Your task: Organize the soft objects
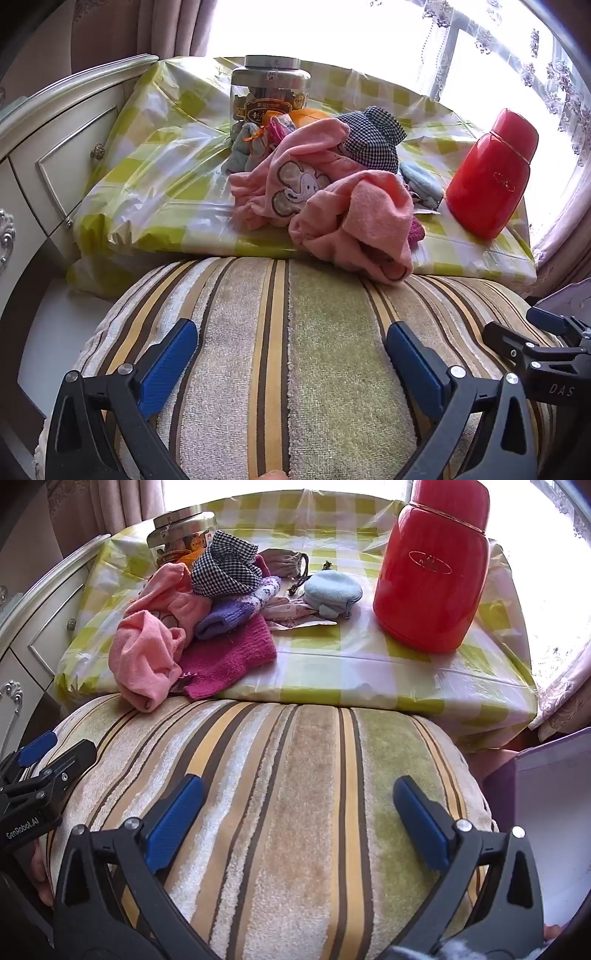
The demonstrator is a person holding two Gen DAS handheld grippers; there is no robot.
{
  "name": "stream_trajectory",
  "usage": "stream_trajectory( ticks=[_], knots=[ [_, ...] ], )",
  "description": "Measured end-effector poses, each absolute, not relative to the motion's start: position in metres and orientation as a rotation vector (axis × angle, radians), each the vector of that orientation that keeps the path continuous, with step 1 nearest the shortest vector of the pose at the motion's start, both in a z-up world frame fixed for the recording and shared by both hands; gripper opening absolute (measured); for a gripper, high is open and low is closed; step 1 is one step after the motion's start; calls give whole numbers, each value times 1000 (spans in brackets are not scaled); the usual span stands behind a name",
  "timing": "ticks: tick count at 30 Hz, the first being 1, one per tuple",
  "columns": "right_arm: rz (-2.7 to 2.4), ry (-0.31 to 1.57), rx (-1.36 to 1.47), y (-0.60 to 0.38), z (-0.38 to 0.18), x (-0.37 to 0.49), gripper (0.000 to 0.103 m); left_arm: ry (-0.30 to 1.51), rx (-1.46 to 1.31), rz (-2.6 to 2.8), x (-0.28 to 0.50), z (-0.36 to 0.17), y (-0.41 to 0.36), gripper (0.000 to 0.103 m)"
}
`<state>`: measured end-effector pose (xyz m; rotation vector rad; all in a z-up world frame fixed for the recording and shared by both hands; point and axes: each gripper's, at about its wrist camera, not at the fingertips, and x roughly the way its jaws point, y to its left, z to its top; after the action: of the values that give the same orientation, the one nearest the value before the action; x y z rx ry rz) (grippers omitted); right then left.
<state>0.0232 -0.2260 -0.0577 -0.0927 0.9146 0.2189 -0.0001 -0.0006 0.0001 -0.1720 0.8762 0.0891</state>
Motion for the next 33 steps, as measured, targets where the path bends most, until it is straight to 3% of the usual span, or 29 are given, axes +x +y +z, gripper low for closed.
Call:
stream_trajectory(
  ticks=[12, 33],
  knots=[
    [219, 915, -96, -227, -58, 23, 103, 883, -138, 100, 3, 2, -25, 103],
    [219, 917, -98, -227, -58, 24, 103, 879, -198, 94, 0, -3, 1, 103]
  ],
)
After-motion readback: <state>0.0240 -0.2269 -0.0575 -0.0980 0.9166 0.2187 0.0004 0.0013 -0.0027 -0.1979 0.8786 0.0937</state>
